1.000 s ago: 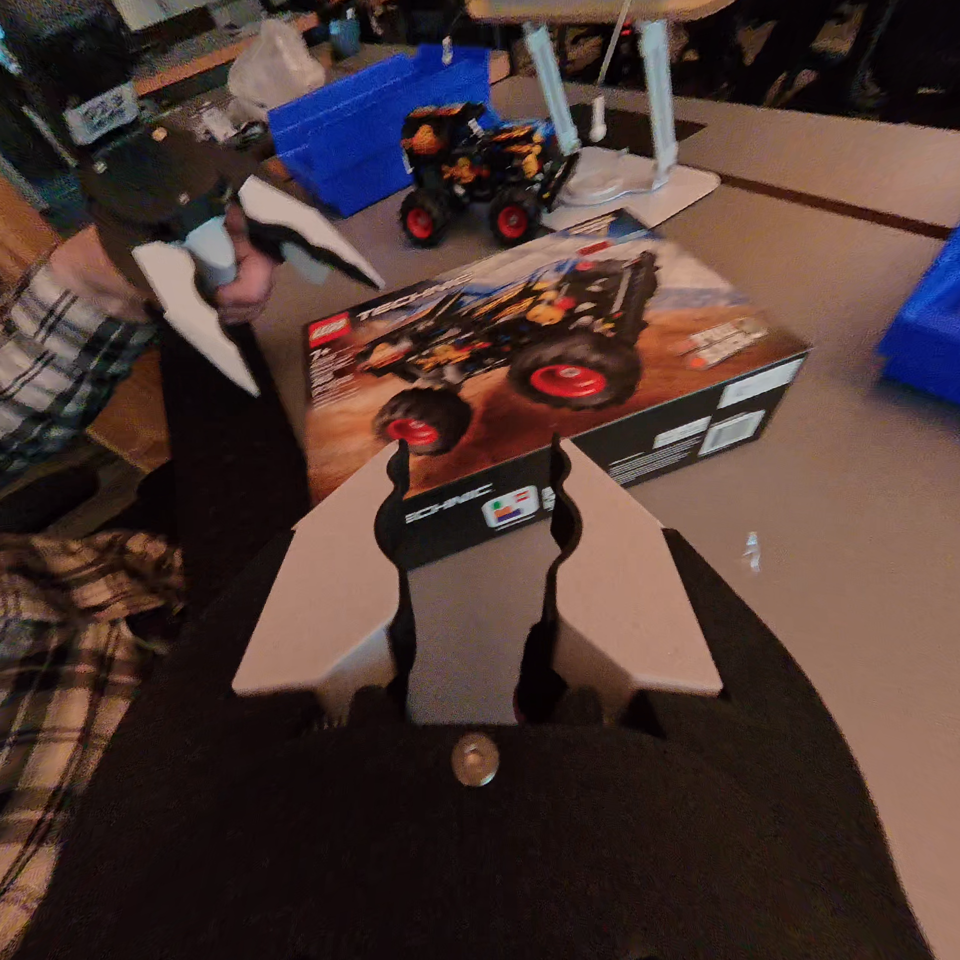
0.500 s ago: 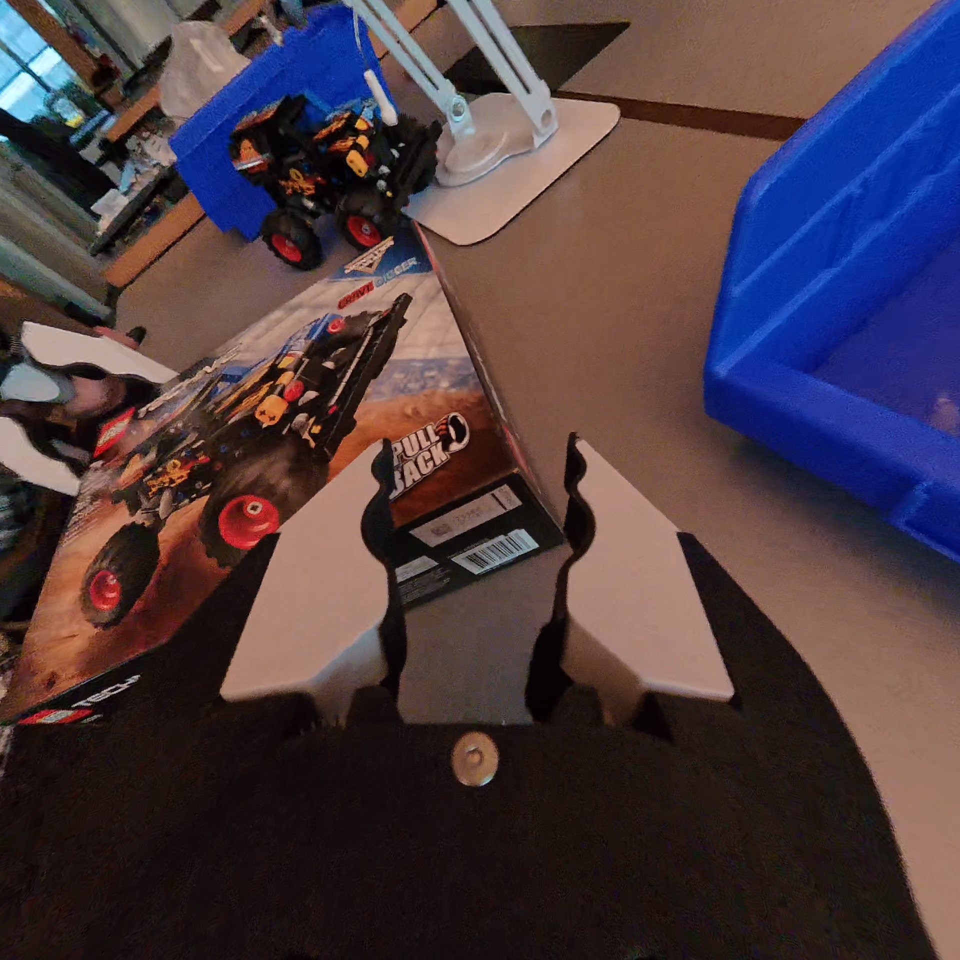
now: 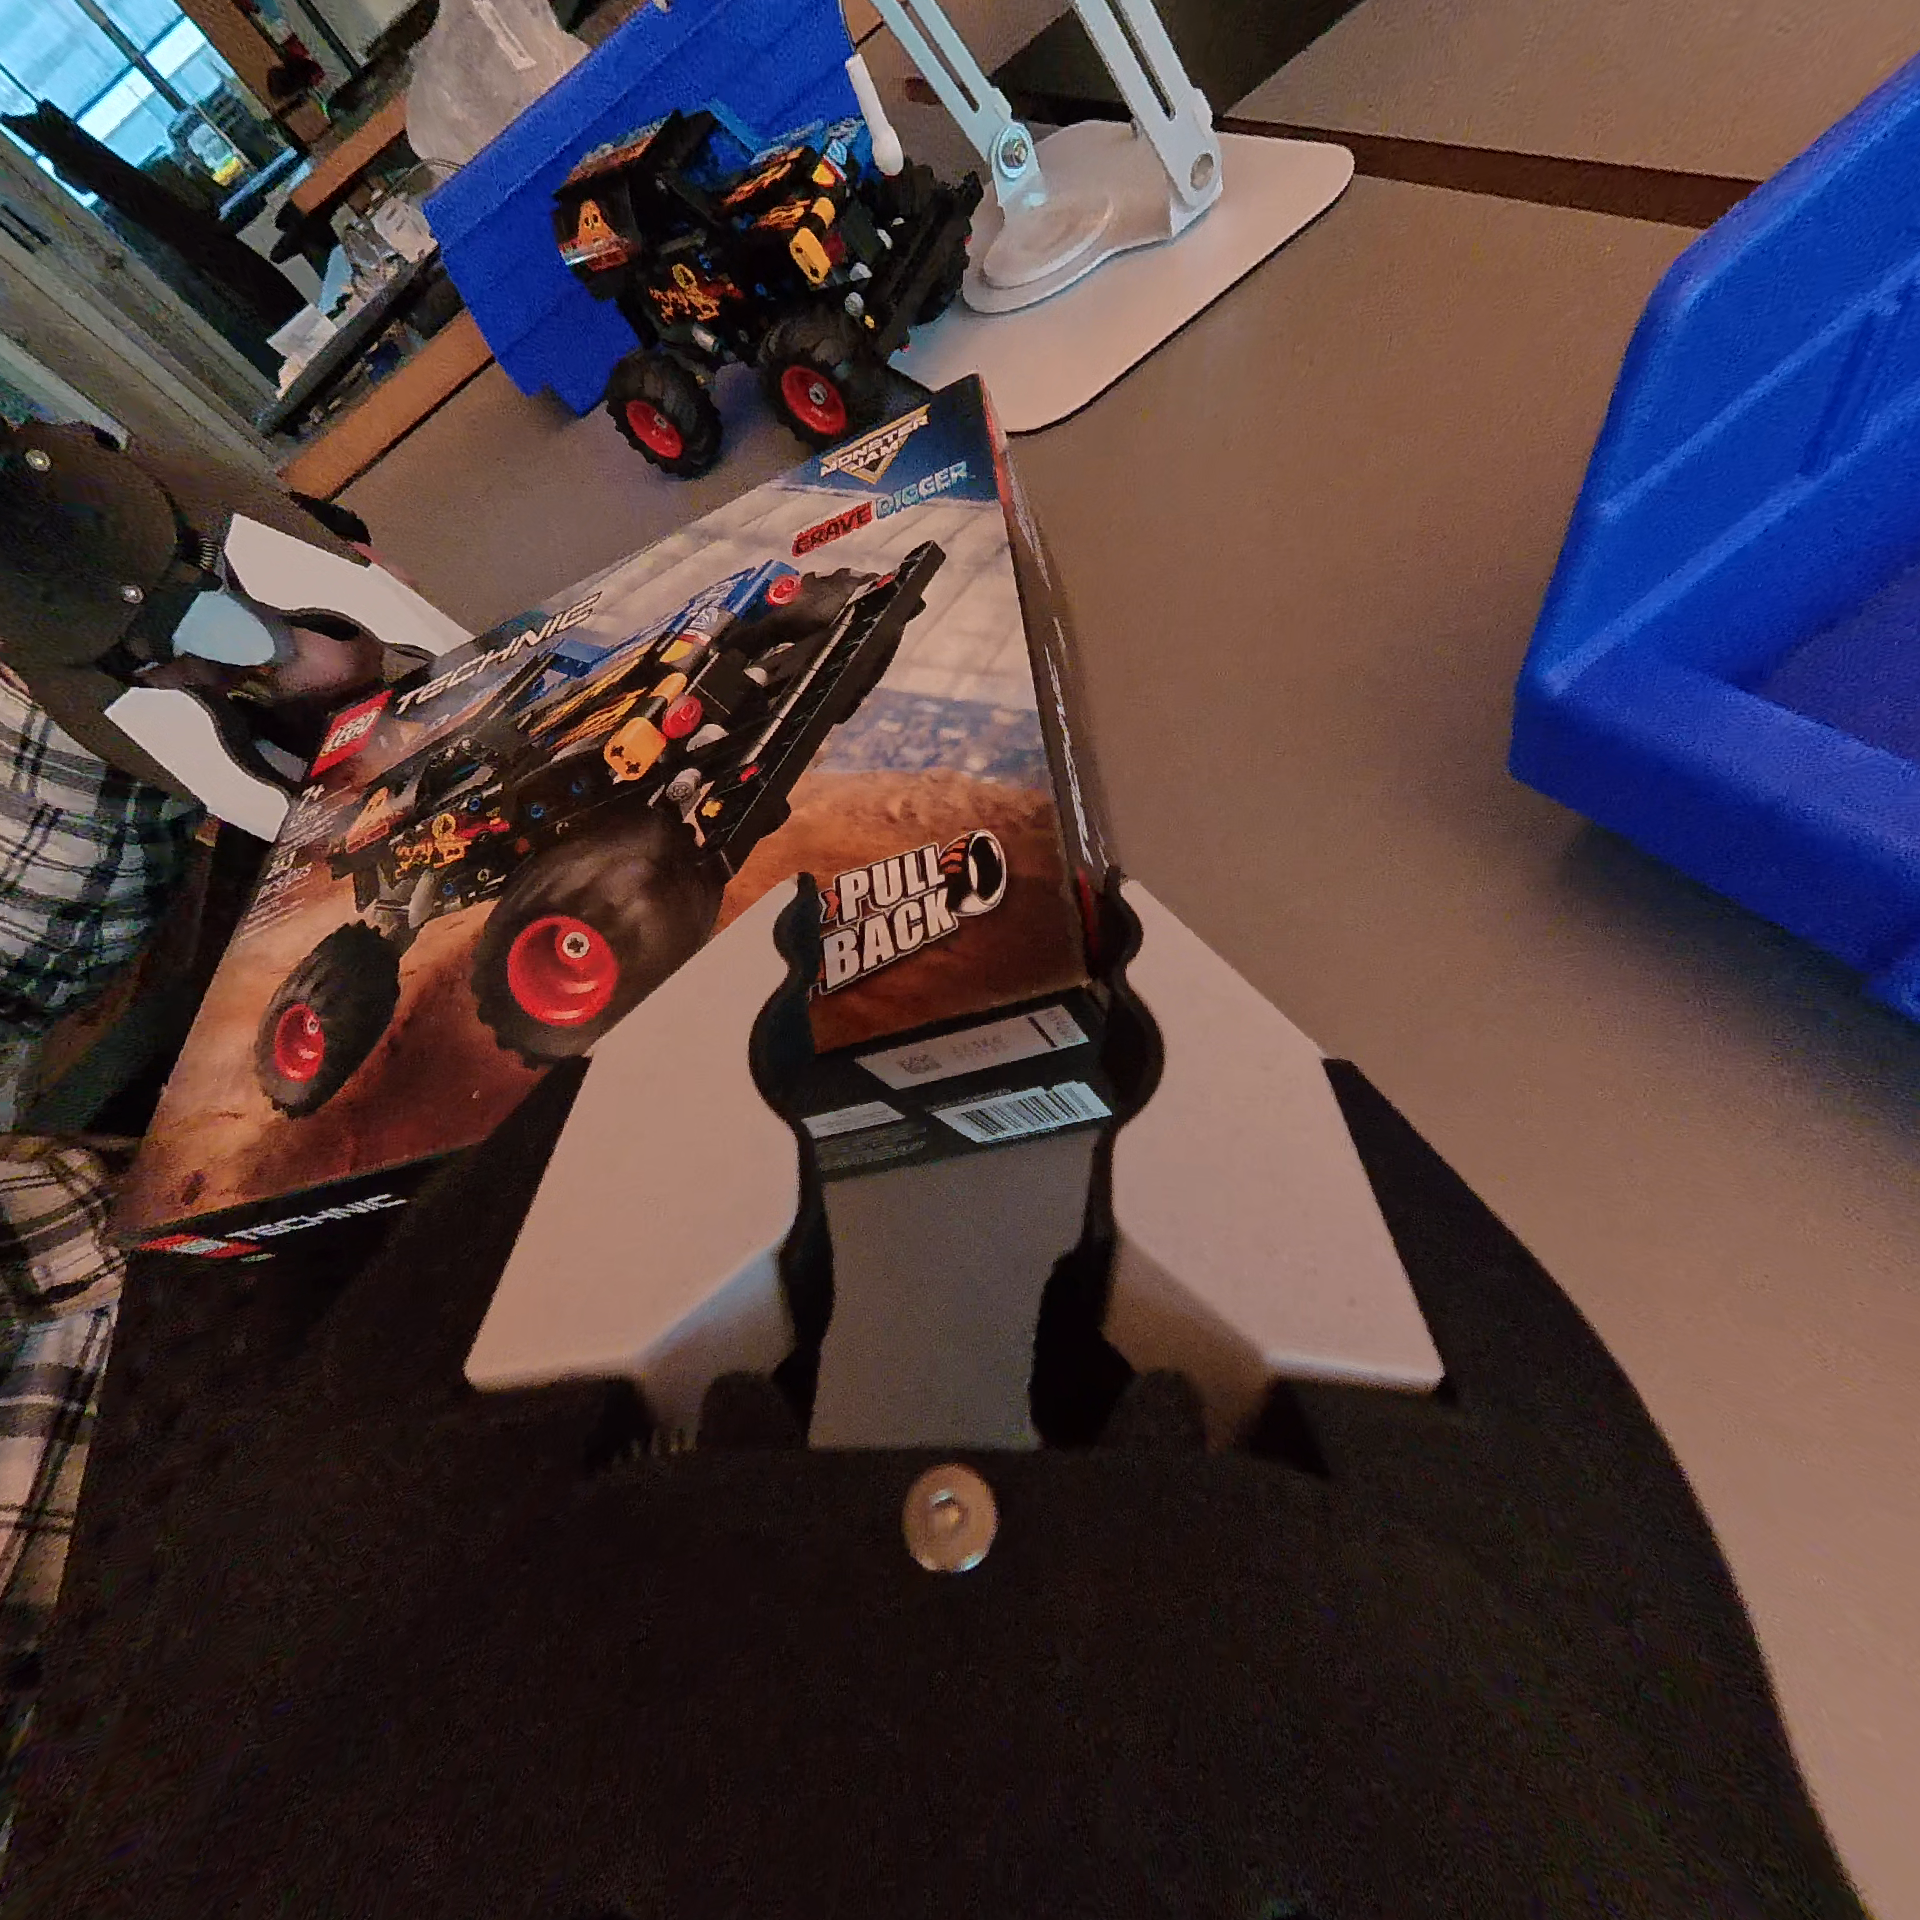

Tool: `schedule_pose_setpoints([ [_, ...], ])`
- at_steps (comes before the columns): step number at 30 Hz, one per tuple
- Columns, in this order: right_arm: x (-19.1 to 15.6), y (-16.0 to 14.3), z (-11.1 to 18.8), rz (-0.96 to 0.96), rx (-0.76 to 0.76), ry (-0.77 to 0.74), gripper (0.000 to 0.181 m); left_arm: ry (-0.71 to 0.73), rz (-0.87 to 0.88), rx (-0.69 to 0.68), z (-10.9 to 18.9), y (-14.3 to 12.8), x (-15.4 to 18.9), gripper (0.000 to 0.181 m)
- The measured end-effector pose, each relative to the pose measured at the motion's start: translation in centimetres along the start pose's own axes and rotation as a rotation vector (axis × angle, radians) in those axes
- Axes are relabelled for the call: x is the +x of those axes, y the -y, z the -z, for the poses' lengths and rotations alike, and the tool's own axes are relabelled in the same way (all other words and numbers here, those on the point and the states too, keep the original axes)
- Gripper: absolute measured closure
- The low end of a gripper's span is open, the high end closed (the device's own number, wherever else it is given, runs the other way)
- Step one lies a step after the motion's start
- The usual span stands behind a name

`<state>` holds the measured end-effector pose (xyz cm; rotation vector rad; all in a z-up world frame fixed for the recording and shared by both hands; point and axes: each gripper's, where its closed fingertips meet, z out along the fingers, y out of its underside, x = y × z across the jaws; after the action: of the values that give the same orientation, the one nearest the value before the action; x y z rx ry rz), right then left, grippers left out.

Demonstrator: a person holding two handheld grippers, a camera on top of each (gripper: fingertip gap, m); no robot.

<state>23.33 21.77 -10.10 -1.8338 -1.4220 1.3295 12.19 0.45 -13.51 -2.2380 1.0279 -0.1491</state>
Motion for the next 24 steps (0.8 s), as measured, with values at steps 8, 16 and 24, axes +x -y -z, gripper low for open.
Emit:
schedule_pose_setpoints([
  [8, 0.0, 0.1, 0.1, 0.010, 0.026, 0.008, 0.130, 0.047, -0.015, -0.039, -1.7, -1.5, 0.3, 0.095],
  [16, -0.2, -0.4, 1.3, 0.035, 0.003, 0.008, 0.131, 0.135, -0.071, -0.111, -0.4, -1.1, -1.7, 0.105],
  [24, -0.6, -1.4, 3.5, 0.077, -0.020, 0.000, 0.135, 0.430, -0.293, -0.260, 4.5, 2.3, -6.5, 0.117],
])
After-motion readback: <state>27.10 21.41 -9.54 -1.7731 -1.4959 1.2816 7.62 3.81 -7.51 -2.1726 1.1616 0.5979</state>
